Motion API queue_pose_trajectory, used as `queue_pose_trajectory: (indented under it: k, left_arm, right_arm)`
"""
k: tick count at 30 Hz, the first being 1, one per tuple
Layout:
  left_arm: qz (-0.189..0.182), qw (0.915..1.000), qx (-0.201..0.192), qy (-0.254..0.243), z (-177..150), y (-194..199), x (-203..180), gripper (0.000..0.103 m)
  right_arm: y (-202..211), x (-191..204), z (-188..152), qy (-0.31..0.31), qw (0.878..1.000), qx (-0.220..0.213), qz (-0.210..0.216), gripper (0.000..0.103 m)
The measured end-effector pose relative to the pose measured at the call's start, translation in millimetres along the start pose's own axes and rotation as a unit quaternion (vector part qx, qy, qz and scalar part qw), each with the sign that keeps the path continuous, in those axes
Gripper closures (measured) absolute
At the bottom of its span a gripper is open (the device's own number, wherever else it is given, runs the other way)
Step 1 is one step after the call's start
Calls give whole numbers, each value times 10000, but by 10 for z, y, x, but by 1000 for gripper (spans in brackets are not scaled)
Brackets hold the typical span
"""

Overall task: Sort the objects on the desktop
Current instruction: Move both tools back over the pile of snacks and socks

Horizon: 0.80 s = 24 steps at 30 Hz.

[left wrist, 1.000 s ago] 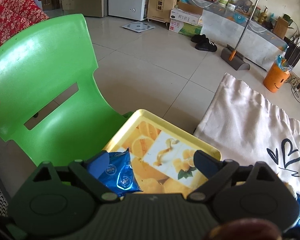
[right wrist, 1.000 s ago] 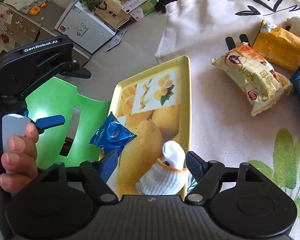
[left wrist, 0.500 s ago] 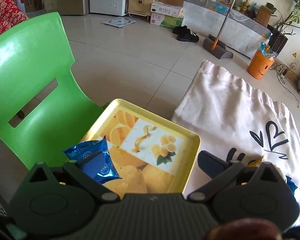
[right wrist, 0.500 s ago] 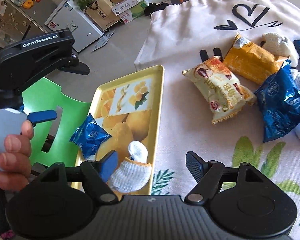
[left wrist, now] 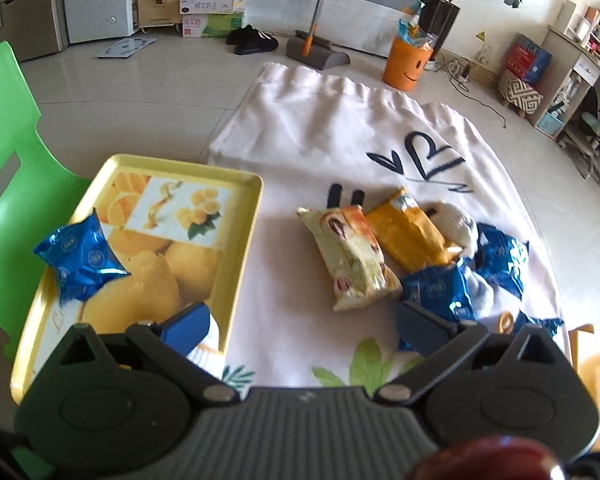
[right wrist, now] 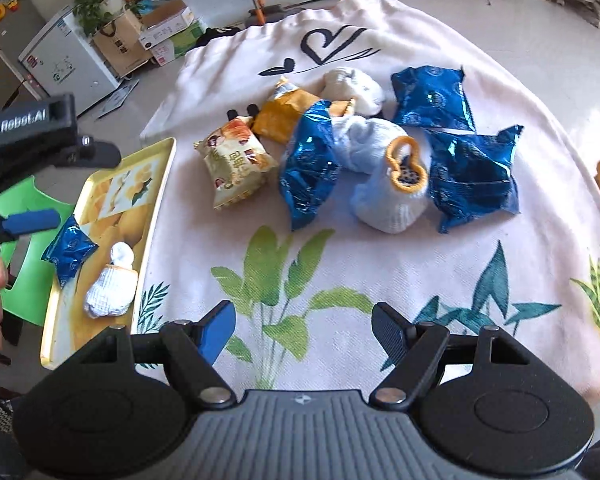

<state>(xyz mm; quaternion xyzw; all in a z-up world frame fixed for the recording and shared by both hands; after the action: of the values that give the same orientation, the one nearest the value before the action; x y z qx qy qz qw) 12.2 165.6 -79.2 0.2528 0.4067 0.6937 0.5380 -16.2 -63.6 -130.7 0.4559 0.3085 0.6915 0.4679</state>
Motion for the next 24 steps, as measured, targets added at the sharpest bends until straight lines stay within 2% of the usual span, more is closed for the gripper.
queue_pose_trajectory:
  k: [6,12,18,24]
  left_arm:
    - [-147,9997,163,-143,-406,38,-216,1]
    - [-282,9986,421,168,-704,38,-344,1]
    - [-305,9987,343,240,-625,137,-494,1]
    - [-228,9991,338,150,-462,112,-623,1]
  right_arm:
    - [181,-144,-99,2,10000,-75,-56,27]
    - [277,-340,-112,-166,9997,-139,-108,27]
    - [361,-424,-55,-440,9988,-223,-18,27]
    - [269,-618,-51,-1044,9945,-5,-120,26]
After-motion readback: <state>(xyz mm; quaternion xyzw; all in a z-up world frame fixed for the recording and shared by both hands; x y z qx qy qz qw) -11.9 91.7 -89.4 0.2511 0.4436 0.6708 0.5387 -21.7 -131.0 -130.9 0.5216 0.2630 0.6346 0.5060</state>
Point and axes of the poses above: each gripper's, at about its wrist camera, not at the fingertips, and y roughly against the way its jaws point, x to its left, z to its top, the point moved 9 cm from there along -y, roughly the way its jaws point, and after that the axes turned 9 degrees about -y, right-handed, at the moved point
